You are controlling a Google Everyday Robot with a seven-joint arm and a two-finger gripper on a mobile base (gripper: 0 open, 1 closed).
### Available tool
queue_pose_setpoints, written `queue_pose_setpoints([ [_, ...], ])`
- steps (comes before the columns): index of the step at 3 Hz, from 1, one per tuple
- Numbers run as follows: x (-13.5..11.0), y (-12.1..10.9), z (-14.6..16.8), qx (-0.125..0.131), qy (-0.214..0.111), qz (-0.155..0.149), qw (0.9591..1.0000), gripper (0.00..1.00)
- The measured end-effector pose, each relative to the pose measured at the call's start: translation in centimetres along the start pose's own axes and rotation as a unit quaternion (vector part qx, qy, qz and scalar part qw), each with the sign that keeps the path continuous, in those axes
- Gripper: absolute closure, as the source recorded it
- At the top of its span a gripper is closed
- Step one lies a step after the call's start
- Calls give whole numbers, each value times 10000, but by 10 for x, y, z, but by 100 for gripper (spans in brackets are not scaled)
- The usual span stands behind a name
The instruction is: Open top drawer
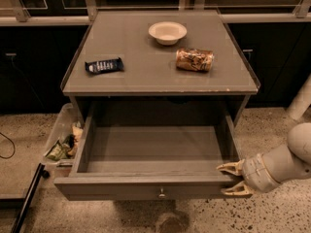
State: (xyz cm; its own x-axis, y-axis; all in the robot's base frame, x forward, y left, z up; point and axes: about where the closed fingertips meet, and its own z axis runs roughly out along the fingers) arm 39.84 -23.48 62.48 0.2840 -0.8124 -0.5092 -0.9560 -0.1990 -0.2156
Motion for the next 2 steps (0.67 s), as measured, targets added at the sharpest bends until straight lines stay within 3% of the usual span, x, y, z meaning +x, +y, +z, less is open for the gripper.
queue_pose_setpoints([
  [2,-2,-3,3,-74,-55,-3,10000,12],
])
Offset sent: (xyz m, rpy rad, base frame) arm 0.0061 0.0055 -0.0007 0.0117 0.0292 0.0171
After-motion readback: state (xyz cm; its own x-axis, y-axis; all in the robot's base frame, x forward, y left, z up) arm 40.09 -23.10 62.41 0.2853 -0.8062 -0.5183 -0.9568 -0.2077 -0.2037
